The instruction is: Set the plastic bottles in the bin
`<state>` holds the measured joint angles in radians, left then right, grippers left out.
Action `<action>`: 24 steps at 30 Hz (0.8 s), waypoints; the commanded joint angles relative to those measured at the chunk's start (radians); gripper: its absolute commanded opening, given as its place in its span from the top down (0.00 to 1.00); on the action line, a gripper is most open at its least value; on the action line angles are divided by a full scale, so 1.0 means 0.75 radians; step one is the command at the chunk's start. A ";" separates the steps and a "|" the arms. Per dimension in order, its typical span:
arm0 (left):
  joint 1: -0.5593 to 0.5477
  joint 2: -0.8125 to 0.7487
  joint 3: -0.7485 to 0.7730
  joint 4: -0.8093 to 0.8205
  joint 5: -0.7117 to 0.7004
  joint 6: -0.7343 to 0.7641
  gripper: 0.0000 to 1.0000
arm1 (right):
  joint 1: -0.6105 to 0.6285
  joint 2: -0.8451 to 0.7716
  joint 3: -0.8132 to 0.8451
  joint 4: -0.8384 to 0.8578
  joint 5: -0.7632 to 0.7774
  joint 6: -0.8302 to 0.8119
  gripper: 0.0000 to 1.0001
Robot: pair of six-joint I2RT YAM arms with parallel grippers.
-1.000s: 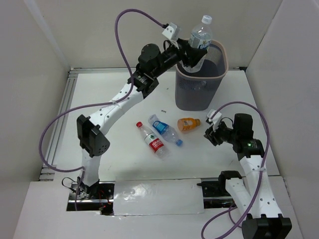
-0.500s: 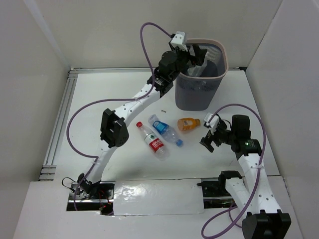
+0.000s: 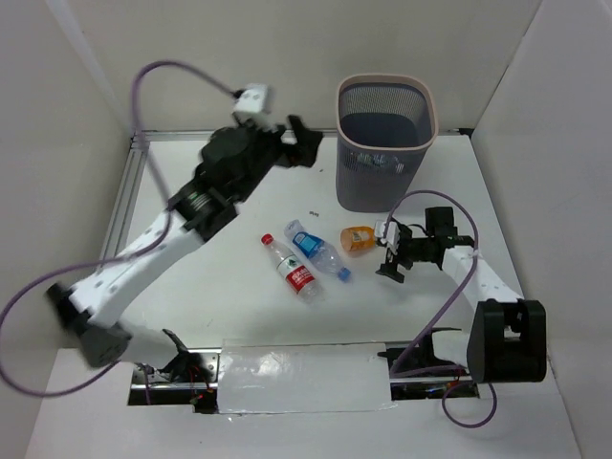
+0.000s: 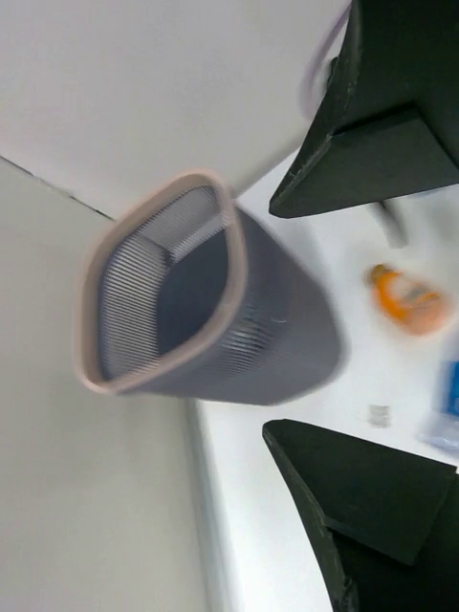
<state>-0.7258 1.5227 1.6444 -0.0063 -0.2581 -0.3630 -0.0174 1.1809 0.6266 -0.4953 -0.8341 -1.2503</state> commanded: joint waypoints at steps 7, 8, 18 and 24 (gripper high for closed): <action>-0.055 -0.805 -1.002 -0.439 -0.204 -0.612 0.01 | 0.199 0.188 0.159 0.304 0.145 -0.119 0.00; -0.073 -0.846 -1.053 -0.464 -0.204 -0.667 0.01 | 0.215 0.201 0.173 0.323 0.159 -0.119 0.00; -0.198 -0.955 -1.344 -0.536 -0.190 -1.072 0.01 | 0.340 0.460 0.252 0.407 0.327 -0.119 0.04; -0.239 -0.871 -1.317 -0.491 -0.190 -1.073 0.01 | 0.340 0.546 0.267 0.315 0.341 -0.182 0.17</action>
<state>-0.8932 0.8440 0.6235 -0.4255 -0.3882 -1.1286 0.2333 1.5692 0.7887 -0.2466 -0.5884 -1.3510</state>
